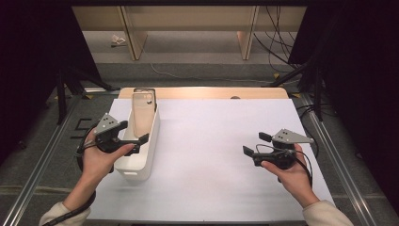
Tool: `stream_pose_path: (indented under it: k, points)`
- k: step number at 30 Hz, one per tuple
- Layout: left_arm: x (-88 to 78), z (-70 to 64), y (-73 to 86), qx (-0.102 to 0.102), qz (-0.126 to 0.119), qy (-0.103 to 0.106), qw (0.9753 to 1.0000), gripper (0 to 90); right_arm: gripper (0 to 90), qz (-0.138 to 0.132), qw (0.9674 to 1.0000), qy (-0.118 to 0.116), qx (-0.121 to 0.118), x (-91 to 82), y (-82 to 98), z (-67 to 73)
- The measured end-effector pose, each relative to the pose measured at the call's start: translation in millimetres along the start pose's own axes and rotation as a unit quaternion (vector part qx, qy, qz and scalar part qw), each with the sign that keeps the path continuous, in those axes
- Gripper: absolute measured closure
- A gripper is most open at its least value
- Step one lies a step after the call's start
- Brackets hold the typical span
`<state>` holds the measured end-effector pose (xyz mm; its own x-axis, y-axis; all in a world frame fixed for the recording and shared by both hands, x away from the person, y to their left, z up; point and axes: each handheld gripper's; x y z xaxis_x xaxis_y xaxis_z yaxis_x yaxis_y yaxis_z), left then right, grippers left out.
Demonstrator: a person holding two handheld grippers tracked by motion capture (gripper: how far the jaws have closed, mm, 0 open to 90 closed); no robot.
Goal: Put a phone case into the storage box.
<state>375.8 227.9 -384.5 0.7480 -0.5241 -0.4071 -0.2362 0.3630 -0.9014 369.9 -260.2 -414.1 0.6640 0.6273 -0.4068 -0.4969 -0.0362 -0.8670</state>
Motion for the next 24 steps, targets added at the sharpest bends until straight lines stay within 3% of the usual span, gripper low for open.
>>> stream_pose_path:
  k: [24]
  points:
    - [-20.1,-31.9,26.7,0.016,-0.019,0.022,0.9994,5.3,16.2,-0.001,1.0,-0.002,0.001,0.1,0.1,0.1]
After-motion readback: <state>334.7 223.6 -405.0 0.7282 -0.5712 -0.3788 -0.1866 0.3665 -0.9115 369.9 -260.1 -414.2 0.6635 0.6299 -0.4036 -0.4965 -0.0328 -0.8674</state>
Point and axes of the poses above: each handheld gripper's, and its own axes: x roughly forward along the jaws, y roughly out of its underside, z roughly to its left, and after that the axes turned 14 degrees about x, right-handed
